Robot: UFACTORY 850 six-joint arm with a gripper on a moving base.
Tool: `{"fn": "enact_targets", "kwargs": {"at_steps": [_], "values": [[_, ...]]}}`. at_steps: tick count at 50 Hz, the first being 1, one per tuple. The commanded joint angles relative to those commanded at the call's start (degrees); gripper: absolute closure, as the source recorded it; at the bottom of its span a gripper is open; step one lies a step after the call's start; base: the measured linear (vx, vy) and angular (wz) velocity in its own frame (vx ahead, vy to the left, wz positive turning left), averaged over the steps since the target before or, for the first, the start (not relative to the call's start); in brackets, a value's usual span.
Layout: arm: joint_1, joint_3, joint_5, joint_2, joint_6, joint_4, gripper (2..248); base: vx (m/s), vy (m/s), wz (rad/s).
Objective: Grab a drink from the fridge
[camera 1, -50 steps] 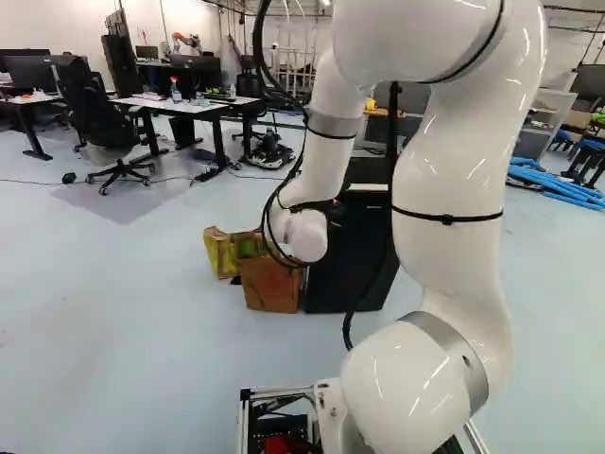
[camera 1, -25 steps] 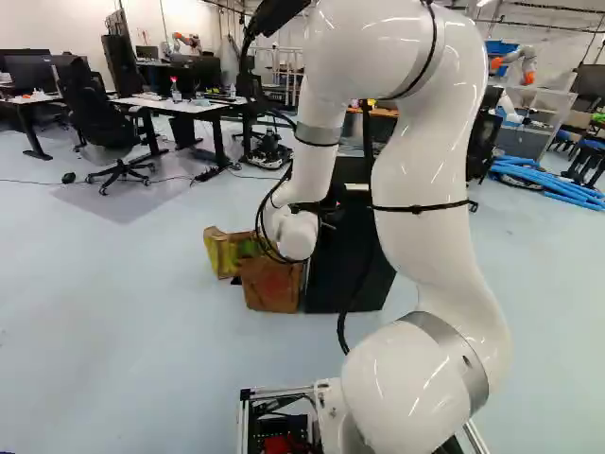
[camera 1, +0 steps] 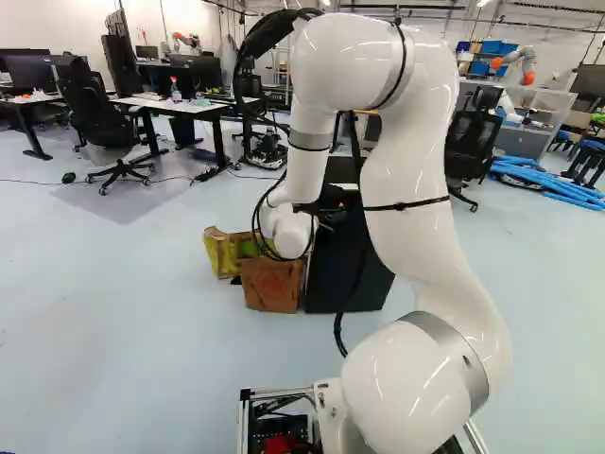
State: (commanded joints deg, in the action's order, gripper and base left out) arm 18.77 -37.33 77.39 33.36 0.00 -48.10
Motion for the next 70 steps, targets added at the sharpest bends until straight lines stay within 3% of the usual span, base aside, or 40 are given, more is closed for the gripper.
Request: {"fn": "enact_targets", "kwargs": {"at_steps": [19, 70], "values": [[0.16, -1.62, 1.49, 1.02, 0.00, -4.45, 3, 0.000, 0.000, 0.000], [0.12, -2.93, 1.49, 1.83, 0.00, -6.69, 3, 0.000, 0.000, 0.000]]}}
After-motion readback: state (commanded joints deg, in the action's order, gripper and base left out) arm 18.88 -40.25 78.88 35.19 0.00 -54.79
